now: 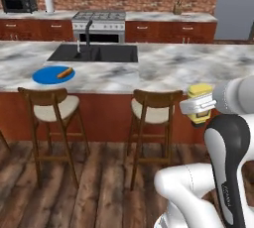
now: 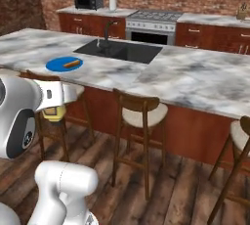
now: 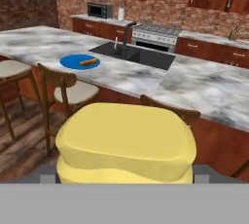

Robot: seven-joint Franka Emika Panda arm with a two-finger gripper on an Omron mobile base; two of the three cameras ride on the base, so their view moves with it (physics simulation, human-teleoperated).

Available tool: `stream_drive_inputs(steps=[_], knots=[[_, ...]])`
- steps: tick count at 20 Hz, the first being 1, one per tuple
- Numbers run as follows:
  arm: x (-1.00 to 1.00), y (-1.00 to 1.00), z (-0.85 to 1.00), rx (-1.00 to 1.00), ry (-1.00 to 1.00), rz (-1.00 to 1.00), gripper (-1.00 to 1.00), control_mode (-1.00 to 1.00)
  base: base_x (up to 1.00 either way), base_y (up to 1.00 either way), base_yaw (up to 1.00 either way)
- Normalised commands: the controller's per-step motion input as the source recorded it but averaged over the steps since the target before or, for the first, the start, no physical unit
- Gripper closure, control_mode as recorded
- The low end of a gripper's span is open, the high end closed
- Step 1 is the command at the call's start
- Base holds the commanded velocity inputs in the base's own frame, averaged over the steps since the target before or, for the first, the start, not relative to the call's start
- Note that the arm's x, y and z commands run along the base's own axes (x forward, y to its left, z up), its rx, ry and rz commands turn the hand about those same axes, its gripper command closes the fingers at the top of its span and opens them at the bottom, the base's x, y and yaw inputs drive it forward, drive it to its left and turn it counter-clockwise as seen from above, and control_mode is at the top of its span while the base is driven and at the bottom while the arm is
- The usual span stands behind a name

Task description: Move the hot dog bun to the plate on the dining table and place the condiment next to that plate. Then navigate to the fridge and take the sausage and place it on the plate as well.

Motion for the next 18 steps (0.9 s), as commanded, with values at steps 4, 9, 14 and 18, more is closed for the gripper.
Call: stream_drive_inputs(steps=[4,9,14,18], knots=[[0.0,0.0,0.0,0.0,0.0,0.0,1.0,1.0,0.42,1.0,-0.37],[0.0,0.0,0.0,0.0,0.0,0.0,1.0,1.0,0.43,1.0,-0.36],[0.0,0.0,0.0,0.0,0.0,0.0,1.0,1.0,0.5,1.0,-0.35],[0.0,0.0,0.0,0.0,0.0,0.0,1.0,1.0,0.6,1.0,-0.34]])
